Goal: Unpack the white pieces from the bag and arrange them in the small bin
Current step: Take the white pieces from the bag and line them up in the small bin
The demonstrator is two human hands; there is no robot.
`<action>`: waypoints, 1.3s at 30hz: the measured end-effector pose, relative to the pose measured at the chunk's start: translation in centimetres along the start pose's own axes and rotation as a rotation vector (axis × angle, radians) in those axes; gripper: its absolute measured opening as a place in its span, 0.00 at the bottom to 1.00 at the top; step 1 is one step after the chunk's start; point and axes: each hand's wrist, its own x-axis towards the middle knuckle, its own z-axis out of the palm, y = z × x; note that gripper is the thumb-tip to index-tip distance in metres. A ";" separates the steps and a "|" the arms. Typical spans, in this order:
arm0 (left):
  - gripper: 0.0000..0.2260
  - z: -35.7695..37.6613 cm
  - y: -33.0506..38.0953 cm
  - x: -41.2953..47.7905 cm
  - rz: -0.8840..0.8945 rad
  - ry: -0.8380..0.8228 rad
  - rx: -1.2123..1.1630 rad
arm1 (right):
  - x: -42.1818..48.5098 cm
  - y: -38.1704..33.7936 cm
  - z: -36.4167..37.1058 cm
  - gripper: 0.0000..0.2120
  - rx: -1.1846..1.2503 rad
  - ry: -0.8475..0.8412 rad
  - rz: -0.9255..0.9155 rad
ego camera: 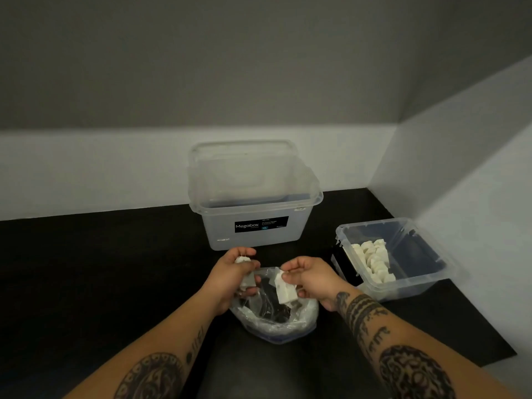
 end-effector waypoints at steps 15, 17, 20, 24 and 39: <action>0.05 5.1 2.2 0.0 0.060 -0.125 -0.205 | -1.5 -3.7 -2.0 0.13 0.226 0.130 -0.249; 0.06 5.9 2.6 0.2 0.083 -0.122 -0.236 | -1.8 -3.5 -2.4 0.13 0.167 0.135 -0.237; 0.07 7.3 3.1 0.5 0.085 -0.141 -0.250 | -2.0 -3.3 -3.6 0.09 0.190 0.169 -0.252; 0.07 9.5 3.7 0.9 0.101 -0.176 -0.240 | -2.1 -3.6 -5.6 0.09 0.379 0.146 -0.226; 0.05 24.6 4.8 3.8 0.271 -0.186 -0.097 | -0.7 -3.5 -20.0 0.08 0.540 0.146 -0.277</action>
